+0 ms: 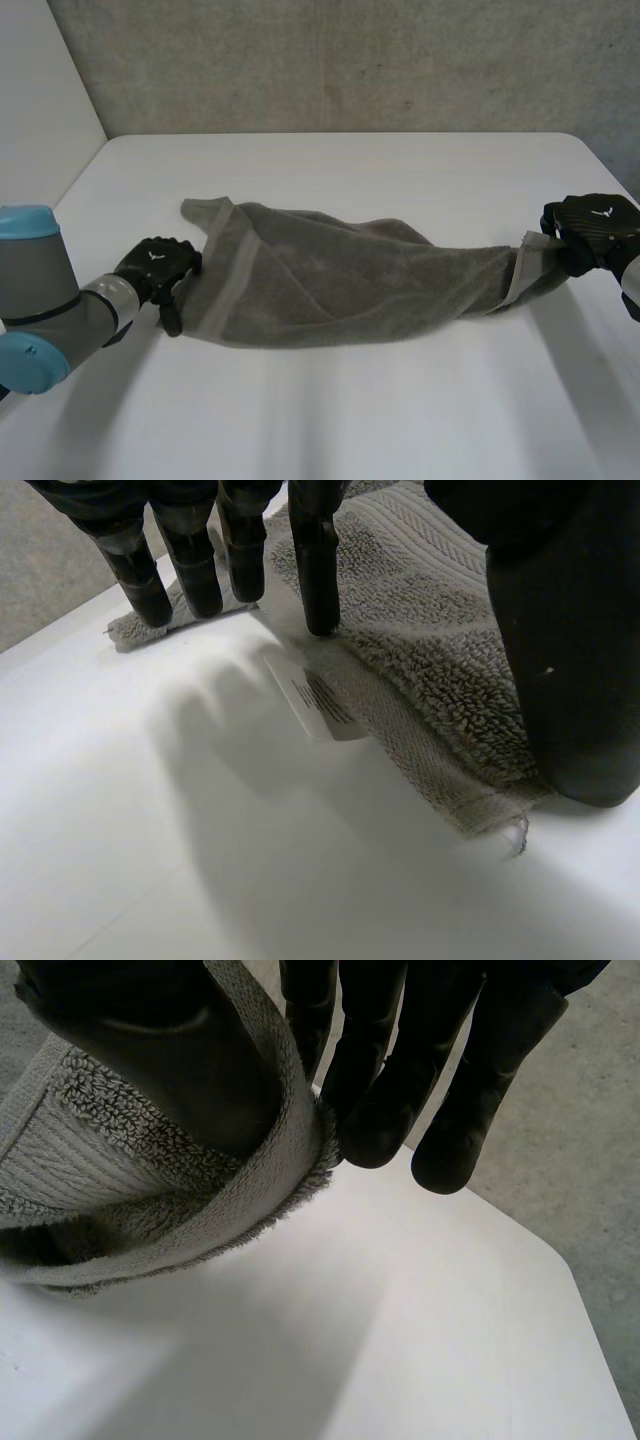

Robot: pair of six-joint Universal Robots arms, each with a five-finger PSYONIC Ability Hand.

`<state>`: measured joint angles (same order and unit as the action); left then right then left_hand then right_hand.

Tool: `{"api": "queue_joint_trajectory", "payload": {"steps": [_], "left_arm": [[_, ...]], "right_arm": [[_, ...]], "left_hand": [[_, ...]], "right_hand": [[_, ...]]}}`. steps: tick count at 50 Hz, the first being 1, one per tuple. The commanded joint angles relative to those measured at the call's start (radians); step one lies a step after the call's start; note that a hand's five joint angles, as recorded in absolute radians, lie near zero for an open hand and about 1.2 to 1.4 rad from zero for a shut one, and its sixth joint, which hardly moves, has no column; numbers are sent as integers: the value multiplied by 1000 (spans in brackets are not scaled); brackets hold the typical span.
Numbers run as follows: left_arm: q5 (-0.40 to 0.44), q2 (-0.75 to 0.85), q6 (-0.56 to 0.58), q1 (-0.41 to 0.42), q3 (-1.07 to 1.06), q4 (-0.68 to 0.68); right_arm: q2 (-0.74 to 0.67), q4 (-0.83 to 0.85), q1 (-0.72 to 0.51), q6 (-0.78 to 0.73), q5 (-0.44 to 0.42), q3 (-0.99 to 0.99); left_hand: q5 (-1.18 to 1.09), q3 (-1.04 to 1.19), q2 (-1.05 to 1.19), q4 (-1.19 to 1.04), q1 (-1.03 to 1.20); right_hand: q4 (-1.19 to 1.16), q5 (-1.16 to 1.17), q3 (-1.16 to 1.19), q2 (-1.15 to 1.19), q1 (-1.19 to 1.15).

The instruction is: Fold the towel.

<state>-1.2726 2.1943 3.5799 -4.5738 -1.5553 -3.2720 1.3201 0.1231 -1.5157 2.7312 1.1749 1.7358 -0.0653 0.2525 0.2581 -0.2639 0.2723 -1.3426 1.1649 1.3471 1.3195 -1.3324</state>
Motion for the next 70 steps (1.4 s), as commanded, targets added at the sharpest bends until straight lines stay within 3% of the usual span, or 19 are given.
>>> {"api": "queue_joint_trajectory", "payload": {"steps": [1,11,23,37,40,45,47,56,59,61,64,66,70], "left_arm": [[-4,10,-1,3,21,5],[-5,30,-3,7,40,5],[-4,12,-15,18,43,8],[-2,1,-15,18,31,8],[-4,-1,-15,19,29,8],[-1,-17,-16,27,23,17],[1,-24,-16,27,18,27],[6,-107,-55,26,-12,67],[9,-183,-90,16,-20,87],[19,-299,-148,9,-14,138],[36,-360,-181,4,-5,167],[91,-474,-243,-13,24,218],[147,-567,-300,-44,64,276]], "right_arm": [[-2,1,0,-1,0,1],[-2,1,0,-1,0,1],[-7,1,0,-2,-1,-1],[-9,3,0,-2,-1,-1],[-9,1,0,-2,-1,-1],[-7,1,0,-2,-1,-1],[-6,0,0,-1,-3,-1],[19,-33,2,1,-12,-25],[90,-128,3,-7,-29,-84],[142,-329,9,-21,-73,-187],[152,-438,12,-30,-106,-257],[159,-628,15,-66,-176,-394],[165,-790,18,-162,-210,-512]], "left_hand": [[3,-15,-21,27,-35],[-41,29,23,-17,9],[-376,363,357,-352,343],[-429,416,410,-405,396],[-520,507,501,-496,487],[-1064,1052,1046,-1040,1032],[-1156,1143,1137,-1131,1123],[-1156,1144,1138,-1132,1124],[-1156,1144,1138,-1132,1124],[-1156,1144,1138,-1132,1124],[-1156,1144,1138,-1132,1124],[-1156,1144,1138,-1132,1124],[-1156,1144,1138,-1132,1124]], "right_hand": [[-54,57,49,77,-64],[-54,57,49,77,-64],[-54,57,49,77,-64],[-54,57,49,77,-64],[-54,57,49,77,-64],[-54,57,49,77,-64],[-54,57,49,77,-64],[-54,57,49,77,-64],[-54,57,49,77,-64],[-54,57,49,77,-64],[-54,57,49,77,-64],[-54,57,49,77,-64],[-54,57,49,77,-64]]}}
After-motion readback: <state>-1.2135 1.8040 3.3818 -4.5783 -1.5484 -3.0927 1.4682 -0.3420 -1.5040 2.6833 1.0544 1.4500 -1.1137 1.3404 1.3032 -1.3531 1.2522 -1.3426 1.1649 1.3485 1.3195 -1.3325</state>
